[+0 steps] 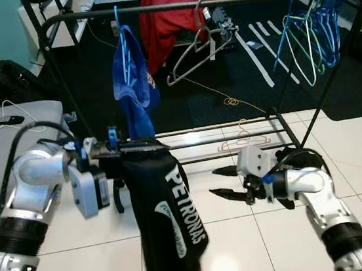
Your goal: Hang hanger
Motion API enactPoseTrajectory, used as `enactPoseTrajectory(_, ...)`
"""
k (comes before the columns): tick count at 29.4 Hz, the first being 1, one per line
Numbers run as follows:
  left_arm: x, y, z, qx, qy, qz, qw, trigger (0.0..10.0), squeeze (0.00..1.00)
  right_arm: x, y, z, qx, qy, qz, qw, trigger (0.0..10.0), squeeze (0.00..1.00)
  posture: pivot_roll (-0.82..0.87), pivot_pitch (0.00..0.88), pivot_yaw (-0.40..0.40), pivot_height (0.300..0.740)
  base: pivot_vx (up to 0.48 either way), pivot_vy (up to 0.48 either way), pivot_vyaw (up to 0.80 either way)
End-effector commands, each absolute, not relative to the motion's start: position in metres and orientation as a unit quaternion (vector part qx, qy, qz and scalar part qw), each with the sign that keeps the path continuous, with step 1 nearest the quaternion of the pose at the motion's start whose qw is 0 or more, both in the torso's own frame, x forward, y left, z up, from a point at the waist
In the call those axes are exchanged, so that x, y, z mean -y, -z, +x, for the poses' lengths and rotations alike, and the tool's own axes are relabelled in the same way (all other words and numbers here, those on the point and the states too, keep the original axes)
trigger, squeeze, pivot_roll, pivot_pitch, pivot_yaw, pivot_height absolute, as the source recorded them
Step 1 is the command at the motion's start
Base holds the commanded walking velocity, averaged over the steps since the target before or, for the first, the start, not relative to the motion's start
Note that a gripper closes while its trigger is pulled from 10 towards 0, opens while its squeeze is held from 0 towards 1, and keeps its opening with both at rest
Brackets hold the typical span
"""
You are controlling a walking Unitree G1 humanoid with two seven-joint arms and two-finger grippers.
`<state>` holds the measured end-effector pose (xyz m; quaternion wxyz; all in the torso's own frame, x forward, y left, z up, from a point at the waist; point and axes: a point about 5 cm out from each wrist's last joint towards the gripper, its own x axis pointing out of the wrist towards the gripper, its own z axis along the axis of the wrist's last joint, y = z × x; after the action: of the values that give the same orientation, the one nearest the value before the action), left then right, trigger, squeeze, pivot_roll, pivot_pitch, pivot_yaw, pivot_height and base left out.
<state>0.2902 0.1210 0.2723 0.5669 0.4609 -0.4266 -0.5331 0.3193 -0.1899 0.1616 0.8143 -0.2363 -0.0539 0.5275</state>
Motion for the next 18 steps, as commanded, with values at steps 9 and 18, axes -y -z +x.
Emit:
enactPoseTrajectory(9, -0.111, -0.272, 0.281, 0.484, 0.528, 0.454, 0.530, 0.0, 0.00, 0.182, -0.163, 0.320, 0.070, -0.563, -0.226, 0.792, 10.0, 0.00, -0.04, 0.229, -0.028, 0.740, 0.000, 0.000, 0.00)
enactPoseTrajectory(18, -0.111, -0.273, 0.282, 0.510, 0.517, 0.456, 0.515, 0.0, 0.00, 0.174, -0.156, 0.311, 0.081, -0.625, -0.227, 0.742, 10.0, 0.00, -0.04, 0.235, -0.024, 0.740, 0.000, 0.000, 0.00)
